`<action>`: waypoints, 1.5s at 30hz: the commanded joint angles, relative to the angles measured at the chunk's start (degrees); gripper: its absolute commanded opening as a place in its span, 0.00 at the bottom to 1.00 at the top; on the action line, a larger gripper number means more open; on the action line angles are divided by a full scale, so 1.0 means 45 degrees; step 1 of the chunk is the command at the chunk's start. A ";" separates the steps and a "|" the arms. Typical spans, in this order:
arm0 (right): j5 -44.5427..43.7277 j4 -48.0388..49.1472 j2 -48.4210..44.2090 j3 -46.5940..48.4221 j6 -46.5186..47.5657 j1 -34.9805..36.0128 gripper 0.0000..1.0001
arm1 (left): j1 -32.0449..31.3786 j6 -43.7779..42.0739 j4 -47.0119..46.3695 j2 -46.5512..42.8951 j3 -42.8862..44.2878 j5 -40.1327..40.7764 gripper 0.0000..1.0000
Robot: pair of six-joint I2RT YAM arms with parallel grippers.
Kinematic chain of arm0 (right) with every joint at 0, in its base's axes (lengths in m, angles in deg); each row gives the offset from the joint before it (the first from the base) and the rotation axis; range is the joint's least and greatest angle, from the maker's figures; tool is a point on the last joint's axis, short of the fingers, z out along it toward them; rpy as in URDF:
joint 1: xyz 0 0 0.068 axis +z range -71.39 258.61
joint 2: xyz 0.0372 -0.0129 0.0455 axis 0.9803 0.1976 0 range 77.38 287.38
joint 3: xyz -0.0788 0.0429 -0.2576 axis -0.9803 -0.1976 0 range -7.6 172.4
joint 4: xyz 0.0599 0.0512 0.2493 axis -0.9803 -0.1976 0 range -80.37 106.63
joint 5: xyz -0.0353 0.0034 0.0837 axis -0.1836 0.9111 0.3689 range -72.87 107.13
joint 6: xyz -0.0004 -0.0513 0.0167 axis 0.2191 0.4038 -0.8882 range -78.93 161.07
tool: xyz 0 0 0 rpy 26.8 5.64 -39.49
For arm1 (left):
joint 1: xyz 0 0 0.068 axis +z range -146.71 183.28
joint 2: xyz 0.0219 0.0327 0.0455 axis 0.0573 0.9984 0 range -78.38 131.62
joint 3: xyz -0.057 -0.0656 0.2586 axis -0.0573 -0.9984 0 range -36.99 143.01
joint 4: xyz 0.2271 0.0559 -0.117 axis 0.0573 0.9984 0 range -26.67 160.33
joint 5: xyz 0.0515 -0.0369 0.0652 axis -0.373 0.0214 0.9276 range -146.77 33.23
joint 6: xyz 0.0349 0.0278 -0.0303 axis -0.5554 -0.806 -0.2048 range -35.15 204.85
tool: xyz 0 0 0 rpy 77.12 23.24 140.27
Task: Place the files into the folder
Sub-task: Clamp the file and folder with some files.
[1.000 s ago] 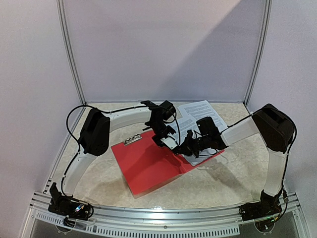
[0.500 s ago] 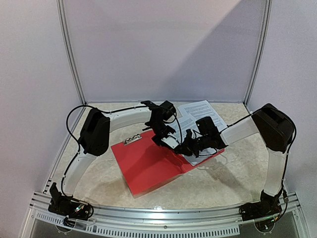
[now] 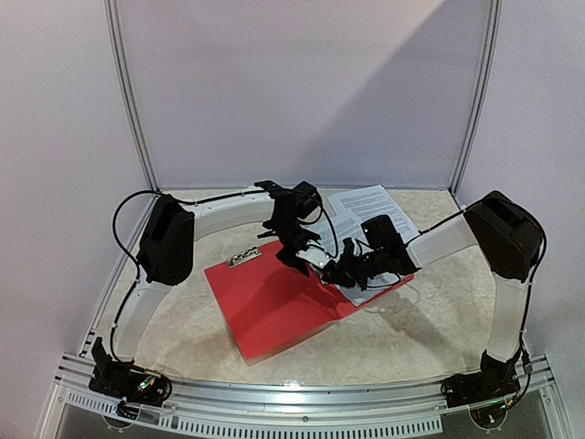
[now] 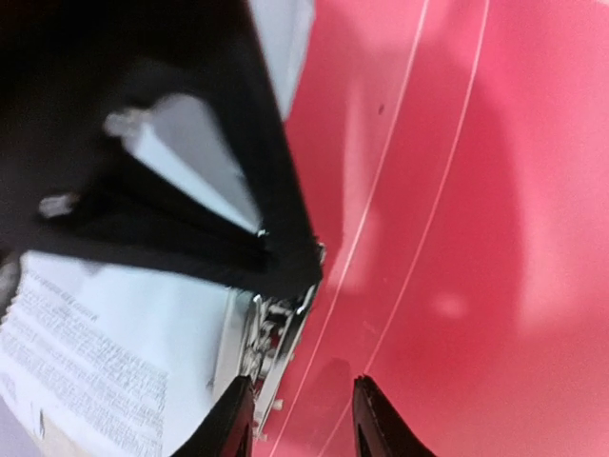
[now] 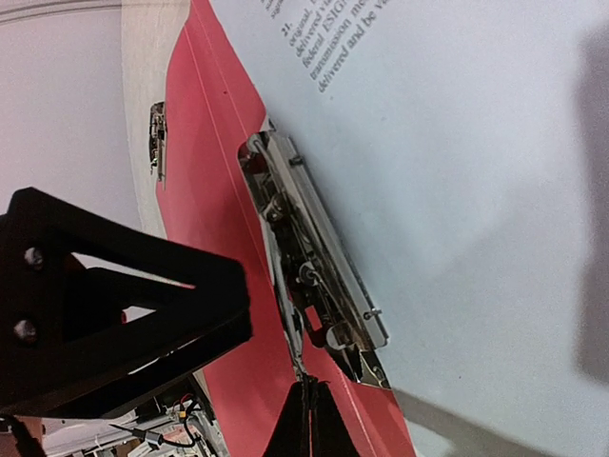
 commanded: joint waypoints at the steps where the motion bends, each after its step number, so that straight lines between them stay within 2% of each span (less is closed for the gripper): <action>1: -0.1728 -0.2362 0.1170 -0.0424 0.0207 -0.0045 0.01 | 0.0099 0.1446 -0.0405 -0.1651 -0.0771 -0.0028 0.37; 6: -0.1765 -0.2476 0.1186 -0.0406 0.0343 -0.0127 0.01 | 0.0610 0.2762 -0.0372 -0.2709 -0.2105 0.0987 0.38; 9: -0.1821 -0.2617 0.1149 -0.0368 0.0452 -0.0184 0.01 | 0.0868 0.3134 -0.0815 -0.3500 -0.3981 0.2080 0.37; 15: -0.1991 -0.3233 0.1056 -0.0189 0.0813 -0.0203 0.01 | 0.1525 0.3794 -0.2134 -0.4772 -0.7676 0.2980 0.34; 20: -0.2119 -0.3386 0.1018 -0.0137 0.0919 -0.0228 0.01 | 0.1633 0.3815 -0.2981 -0.5229 -0.9529 0.3483 0.33; 23: -0.2292 -0.3571 0.1040 -0.0062 0.1015 -0.0235 0.01 | 0.1563 0.3785 -0.3277 -0.5267 -1.0215 0.3489 0.32; 30: -0.3237 -0.4319 0.1026 -0.0034 0.1210 -0.0317 0.01 | 0.1433 0.3031 -0.4110 -0.5221 -1.1644 0.4724 0.30; 37: -0.4028 -0.4961 0.1253 0.0005 0.1420 -0.0337 0.01 | 0.1413 0.2824 -0.4067 -0.5183 -1.1988 0.4764 0.30; 45: -0.3467 -0.4455 0.1369 -0.0016 0.1386 -0.0319 0.01 | 0.1394 0.2767 -0.3986 -0.5084 -1.1881 0.4796 0.29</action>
